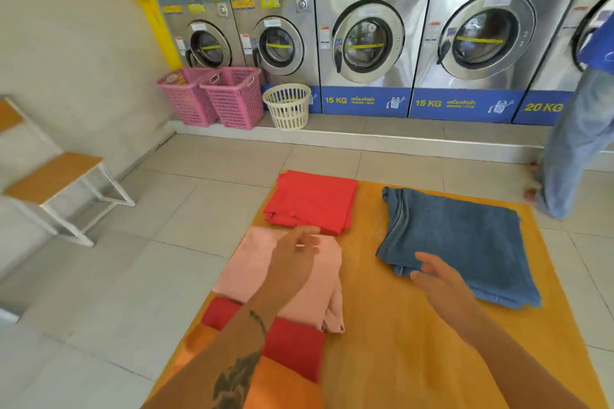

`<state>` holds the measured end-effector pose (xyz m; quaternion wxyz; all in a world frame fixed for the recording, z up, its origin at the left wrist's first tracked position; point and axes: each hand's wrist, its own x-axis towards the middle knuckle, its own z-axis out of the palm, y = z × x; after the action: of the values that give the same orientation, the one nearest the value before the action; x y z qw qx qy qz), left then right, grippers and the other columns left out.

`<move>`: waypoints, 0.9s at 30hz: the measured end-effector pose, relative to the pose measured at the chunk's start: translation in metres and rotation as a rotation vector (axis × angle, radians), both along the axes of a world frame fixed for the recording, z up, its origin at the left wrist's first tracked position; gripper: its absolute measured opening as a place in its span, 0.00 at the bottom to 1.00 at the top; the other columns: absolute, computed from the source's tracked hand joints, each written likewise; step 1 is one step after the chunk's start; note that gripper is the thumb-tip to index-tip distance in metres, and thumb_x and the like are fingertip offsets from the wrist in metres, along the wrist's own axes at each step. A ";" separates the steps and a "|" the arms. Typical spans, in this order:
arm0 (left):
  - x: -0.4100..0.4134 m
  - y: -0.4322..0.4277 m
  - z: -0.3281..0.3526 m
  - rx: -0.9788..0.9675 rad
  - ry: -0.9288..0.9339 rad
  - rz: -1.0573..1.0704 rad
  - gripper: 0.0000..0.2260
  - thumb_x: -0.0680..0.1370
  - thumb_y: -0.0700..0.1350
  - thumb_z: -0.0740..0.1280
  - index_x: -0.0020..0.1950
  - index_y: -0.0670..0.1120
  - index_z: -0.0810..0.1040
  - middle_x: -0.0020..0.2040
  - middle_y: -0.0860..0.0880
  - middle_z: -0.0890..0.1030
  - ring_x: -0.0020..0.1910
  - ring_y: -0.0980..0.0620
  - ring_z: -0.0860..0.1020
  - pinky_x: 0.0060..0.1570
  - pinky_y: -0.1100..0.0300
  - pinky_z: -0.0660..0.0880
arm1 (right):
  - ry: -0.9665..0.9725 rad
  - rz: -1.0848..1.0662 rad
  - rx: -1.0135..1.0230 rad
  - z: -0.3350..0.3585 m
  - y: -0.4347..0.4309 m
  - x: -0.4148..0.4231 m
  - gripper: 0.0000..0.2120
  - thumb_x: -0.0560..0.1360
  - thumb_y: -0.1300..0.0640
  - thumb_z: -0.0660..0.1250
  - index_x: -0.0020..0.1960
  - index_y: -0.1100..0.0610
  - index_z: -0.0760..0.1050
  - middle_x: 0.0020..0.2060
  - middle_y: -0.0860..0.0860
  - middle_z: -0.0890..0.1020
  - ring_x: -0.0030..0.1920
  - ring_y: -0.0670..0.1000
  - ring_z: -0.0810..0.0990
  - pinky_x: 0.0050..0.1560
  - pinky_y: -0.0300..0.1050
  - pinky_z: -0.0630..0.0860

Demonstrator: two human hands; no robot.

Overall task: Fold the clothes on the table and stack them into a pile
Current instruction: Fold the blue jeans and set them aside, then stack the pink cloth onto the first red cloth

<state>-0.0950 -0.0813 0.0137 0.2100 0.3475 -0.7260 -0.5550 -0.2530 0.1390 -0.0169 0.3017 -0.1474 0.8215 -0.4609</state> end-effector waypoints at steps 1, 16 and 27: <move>0.017 -0.005 0.004 0.048 0.008 0.047 0.15 0.77 0.33 0.63 0.52 0.53 0.80 0.50 0.46 0.81 0.47 0.49 0.82 0.44 0.60 0.74 | -0.082 -0.014 -0.034 0.002 -0.007 0.007 0.21 0.78 0.51 0.65 0.71 0.46 0.70 0.66 0.50 0.73 0.65 0.53 0.73 0.66 0.57 0.71; 0.109 -0.110 -0.032 0.103 -0.132 0.176 0.18 0.75 0.42 0.67 0.62 0.58 0.79 0.62 0.53 0.74 0.49 0.61 0.76 0.39 0.66 0.71 | -0.378 -0.098 0.004 -0.011 -0.097 0.080 0.24 0.76 0.51 0.67 0.70 0.43 0.66 0.61 0.49 0.77 0.61 0.56 0.75 0.54 0.58 0.74; 0.077 -0.177 -0.073 0.182 -0.343 -0.275 0.30 0.75 0.38 0.66 0.76 0.54 0.64 0.76 0.49 0.63 0.73 0.46 0.64 0.65 0.56 0.66 | -0.259 -0.280 -0.033 -0.036 -0.171 0.121 0.36 0.74 0.51 0.71 0.76 0.39 0.56 0.71 0.51 0.67 0.63 0.54 0.71 0.59 0.51 0.72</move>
<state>-0.0176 -0.2587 -0.0596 -0.0259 0.3521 -0.7385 -0.5744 -0.1316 -0.0322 -0.0528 0.3356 0.0239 0.7806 -0.5268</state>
